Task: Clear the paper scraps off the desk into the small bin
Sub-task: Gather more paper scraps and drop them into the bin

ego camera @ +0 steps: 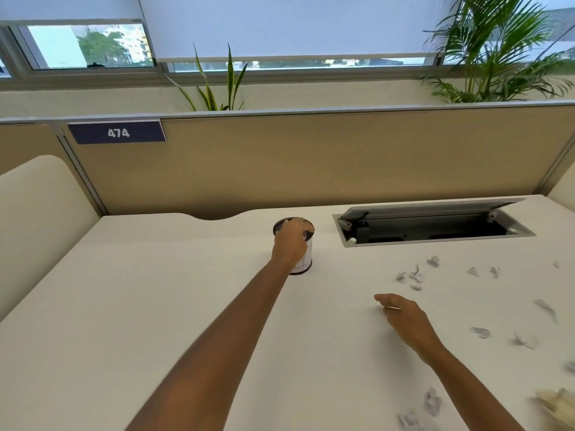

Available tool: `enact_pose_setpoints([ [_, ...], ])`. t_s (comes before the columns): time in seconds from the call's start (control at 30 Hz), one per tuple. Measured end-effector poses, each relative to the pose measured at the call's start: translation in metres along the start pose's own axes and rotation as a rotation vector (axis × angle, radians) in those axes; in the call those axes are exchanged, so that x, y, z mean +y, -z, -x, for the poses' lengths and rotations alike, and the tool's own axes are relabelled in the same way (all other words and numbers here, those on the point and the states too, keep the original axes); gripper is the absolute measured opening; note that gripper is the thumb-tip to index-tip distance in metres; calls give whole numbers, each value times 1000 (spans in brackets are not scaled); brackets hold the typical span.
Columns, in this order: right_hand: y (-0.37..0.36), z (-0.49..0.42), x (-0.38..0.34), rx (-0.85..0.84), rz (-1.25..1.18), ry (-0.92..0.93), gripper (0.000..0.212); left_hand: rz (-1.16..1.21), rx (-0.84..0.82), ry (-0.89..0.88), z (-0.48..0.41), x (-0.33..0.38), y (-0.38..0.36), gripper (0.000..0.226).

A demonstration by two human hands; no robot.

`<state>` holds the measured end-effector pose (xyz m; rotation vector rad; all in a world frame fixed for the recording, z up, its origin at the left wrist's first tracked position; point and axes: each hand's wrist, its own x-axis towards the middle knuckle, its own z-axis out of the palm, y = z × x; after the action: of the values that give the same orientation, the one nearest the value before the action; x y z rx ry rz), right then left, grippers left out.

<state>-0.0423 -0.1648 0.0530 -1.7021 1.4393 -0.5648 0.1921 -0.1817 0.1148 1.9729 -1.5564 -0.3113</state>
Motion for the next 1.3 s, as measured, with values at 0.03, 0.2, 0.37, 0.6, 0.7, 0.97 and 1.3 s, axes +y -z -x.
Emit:
enact_pose_setpoints([
  [0.03,3,5,4,-4,20,-2,46,-14,-12,-9,2,0,2,44],
  [0.2,18,28,19,-55,120,16,40,90,151,-79,43,13,-1,43],
  [0.37,33,56,32,-204,223,50,25,124,-155,-10,117,18,-42,32],
  [0.6,51,96,43,-391,328,3,59,125,-724,-22,191,34,-67,77],
  [0.7,43,114,47,-332,360,50,68,45,-771,-109,207,46,-73,84],
  [0.97,9,135,48,-33,461,143,51,265,-617,-32,221,72,-97,43],
  [1.3,20,119,65,59,192,159,15,180,-296,13,214,76,-117,17],
])
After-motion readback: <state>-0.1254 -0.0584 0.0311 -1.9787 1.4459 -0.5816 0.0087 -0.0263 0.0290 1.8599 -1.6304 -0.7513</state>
